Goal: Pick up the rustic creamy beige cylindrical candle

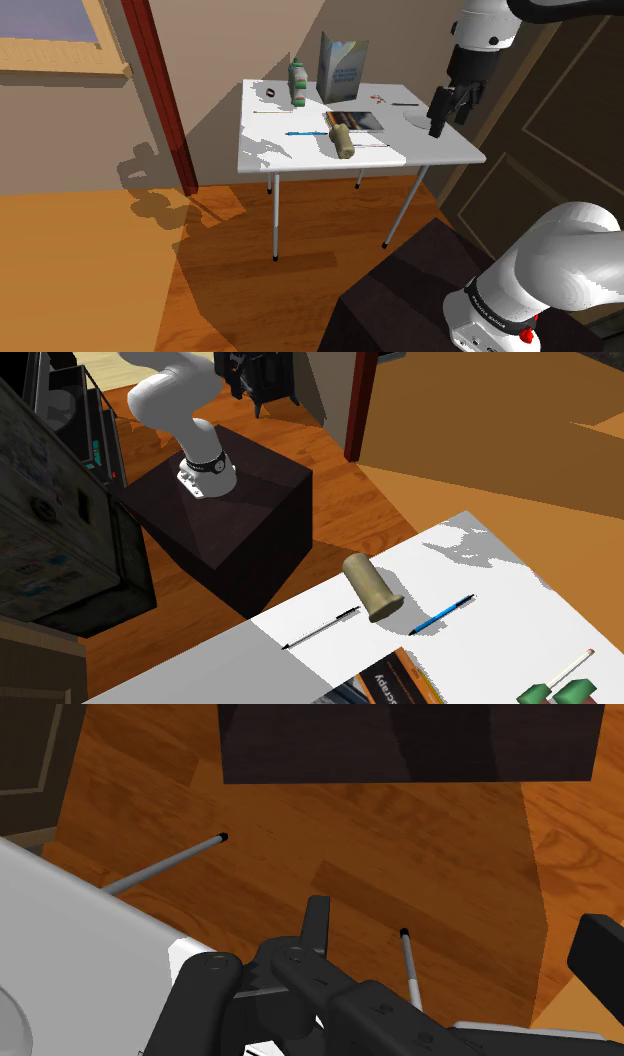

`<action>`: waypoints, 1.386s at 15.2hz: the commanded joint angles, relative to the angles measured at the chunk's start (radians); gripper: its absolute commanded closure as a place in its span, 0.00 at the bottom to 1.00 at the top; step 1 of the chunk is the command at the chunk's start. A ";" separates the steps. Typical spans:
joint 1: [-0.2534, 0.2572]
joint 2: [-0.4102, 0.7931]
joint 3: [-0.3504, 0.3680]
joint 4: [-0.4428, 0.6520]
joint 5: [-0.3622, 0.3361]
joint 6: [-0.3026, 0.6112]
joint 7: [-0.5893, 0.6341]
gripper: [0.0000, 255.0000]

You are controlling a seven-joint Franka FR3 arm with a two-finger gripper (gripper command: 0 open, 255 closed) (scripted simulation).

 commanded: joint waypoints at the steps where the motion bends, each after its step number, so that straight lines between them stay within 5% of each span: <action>1: 0.000 0.000 0.000 0.000 0.000 0.000 0.000 0.00; 11: -0.042 0.289 -0.013 -0.004 -0.020 0.333 0.046 0.00; 21: -0.079 0.639 -0.031 0.133 -0.044 0.586 0.093 0.00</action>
